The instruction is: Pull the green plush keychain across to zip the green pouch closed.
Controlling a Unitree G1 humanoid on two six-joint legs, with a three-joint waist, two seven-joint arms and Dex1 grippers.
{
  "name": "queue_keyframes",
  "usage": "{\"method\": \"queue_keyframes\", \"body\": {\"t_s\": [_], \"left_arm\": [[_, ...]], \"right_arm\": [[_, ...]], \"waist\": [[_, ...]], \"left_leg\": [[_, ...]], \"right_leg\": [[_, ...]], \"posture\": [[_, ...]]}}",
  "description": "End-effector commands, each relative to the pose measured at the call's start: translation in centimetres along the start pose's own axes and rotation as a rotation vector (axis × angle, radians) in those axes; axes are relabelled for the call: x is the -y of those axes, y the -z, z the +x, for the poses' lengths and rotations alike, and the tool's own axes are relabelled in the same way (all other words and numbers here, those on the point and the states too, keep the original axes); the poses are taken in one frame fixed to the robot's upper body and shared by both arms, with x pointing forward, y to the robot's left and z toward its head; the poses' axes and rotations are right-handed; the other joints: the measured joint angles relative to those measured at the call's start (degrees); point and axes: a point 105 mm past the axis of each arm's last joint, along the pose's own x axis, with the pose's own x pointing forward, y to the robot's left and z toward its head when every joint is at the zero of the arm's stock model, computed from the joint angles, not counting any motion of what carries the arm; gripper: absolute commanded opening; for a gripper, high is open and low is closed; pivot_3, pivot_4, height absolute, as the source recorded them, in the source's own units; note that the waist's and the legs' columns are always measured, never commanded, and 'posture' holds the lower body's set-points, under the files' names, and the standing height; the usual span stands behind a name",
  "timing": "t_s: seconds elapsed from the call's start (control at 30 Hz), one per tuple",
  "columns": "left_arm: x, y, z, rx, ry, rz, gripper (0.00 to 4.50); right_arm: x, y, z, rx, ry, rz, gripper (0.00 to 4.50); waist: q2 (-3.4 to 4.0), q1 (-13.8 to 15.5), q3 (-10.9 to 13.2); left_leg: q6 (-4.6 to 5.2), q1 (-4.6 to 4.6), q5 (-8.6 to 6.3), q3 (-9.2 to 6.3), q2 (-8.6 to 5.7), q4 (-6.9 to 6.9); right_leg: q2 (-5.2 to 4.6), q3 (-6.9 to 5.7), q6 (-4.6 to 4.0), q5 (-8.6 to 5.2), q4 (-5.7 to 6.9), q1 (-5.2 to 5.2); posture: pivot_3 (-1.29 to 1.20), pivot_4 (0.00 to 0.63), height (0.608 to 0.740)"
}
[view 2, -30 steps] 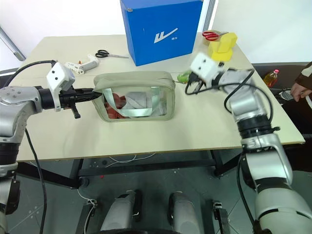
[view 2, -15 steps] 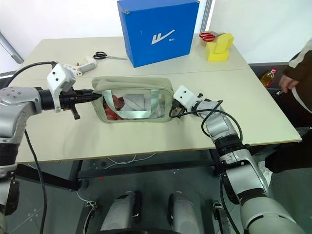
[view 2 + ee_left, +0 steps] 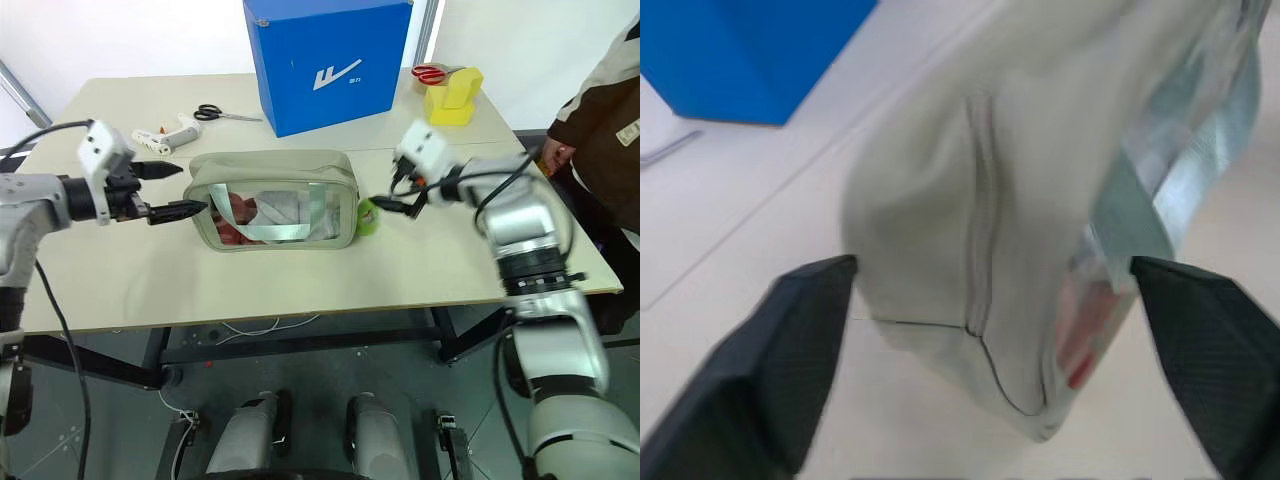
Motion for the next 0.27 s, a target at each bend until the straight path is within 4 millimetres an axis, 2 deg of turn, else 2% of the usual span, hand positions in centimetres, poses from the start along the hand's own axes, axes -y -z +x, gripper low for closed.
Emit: {"method": "queue_keyframes", "body": {"t_s": [0.03, 0.13, 0.27], "left_arm": [[-0.6, -2.1, -1.9, 0.058, -0.011, 0.0, 4.47], [-1.5, -2.5, -2.8, 0.058, -0.071, 0.013, 4.47], [-1.3, -2.9, -3.5, 0.086, -0.053, -0.02, 4.47]], "right_arm": [[-2.5, -4.1, -1.8, 0.116, -0.182, 0.047, 4.5], [-3.8, -6.1, -2.6, 0.162, -0.237, 0.085, 4.5], [-4.4, -6.2, -2.4, 0.16, -0.227, 0.095, 4.5]], "waist": [[-0.01, -0.17, -0.01], [0.0, -0.21, 0.0], [0.0, -0.02, 0.0]], "left_leg": [[-0.01, 0.07, 0.0, 0.01, 0.0, -0.04], [-0.01, 0.07, 0.0, -0.02, 0.07, -0.13], [-0.01, -0.01, 0.0, 0.0, 0.08, -0.14]], "right_leg": [[0.01, 0.0, -0.01, 0.0, -0.02, 0.04], [0.01, 0.05, -0.04, 0.0, -0.01, -0.06], [-0.06, 0.09, -0.06, 0.0, -0.01, -0.14]], "posture": [[0.0, 0.15, 0.74], [0.0, 0.15, 0.74], [0.0, 0.15, 0.74]]}}
